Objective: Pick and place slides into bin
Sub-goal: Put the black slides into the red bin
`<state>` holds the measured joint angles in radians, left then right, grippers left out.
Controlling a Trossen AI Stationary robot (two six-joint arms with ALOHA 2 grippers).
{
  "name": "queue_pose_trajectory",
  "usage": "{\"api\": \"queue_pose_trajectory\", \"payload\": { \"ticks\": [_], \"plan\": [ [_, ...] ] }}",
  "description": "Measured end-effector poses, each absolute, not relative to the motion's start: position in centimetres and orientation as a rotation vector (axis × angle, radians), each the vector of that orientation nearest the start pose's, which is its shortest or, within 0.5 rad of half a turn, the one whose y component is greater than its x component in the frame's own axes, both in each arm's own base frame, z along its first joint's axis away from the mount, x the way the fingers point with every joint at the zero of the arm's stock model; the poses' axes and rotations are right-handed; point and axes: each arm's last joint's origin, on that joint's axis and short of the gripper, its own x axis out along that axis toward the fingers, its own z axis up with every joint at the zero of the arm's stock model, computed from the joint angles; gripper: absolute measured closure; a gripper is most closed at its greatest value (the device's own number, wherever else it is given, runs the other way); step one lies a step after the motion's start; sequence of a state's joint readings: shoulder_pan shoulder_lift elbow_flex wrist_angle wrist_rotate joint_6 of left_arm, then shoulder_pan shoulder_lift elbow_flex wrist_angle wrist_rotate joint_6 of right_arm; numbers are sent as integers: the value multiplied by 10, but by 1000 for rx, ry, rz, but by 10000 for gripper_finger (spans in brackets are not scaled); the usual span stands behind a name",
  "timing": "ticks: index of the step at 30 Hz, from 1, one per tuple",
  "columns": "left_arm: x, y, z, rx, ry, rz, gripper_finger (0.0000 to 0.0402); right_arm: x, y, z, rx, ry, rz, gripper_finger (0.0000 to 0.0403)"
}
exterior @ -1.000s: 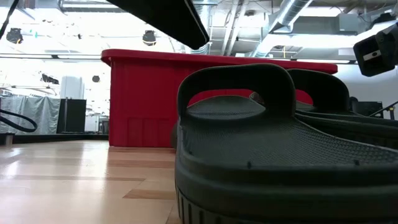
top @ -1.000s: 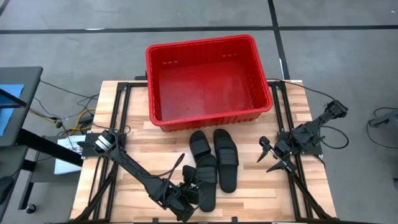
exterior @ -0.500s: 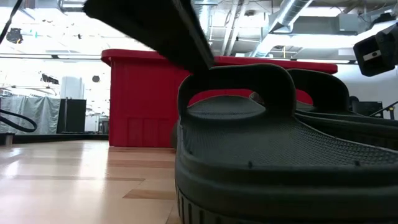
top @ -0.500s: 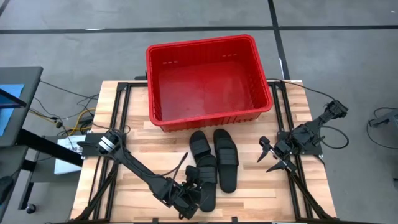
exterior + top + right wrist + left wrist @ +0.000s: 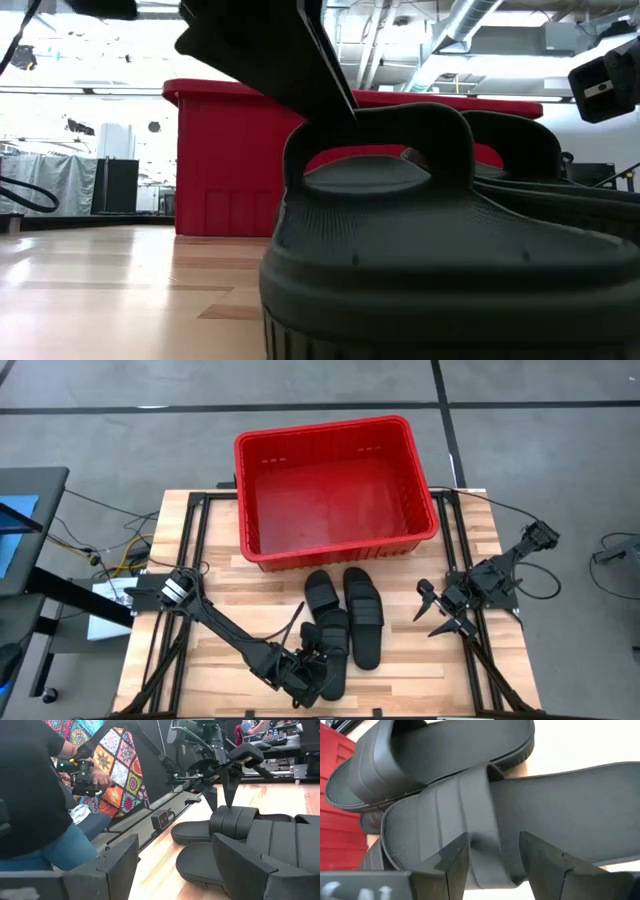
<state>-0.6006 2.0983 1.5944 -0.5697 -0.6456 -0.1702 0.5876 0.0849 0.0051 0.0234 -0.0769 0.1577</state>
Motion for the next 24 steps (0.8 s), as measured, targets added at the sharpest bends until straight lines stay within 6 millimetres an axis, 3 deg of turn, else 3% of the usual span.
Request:
{"api": "queue_pose_trajectory", "payload": {
  "ticks": [17,20,24],
  "plan": [
    [383,-215,185,370,873,193,239,84,59,161,137,108,658,159],
    [383,-215,185,366,876,190,258,84,59,161,137,108,658,159],
    [383,-214,185,316,882,189,320,84,59,161,137,108,658,159]
  ]
}}
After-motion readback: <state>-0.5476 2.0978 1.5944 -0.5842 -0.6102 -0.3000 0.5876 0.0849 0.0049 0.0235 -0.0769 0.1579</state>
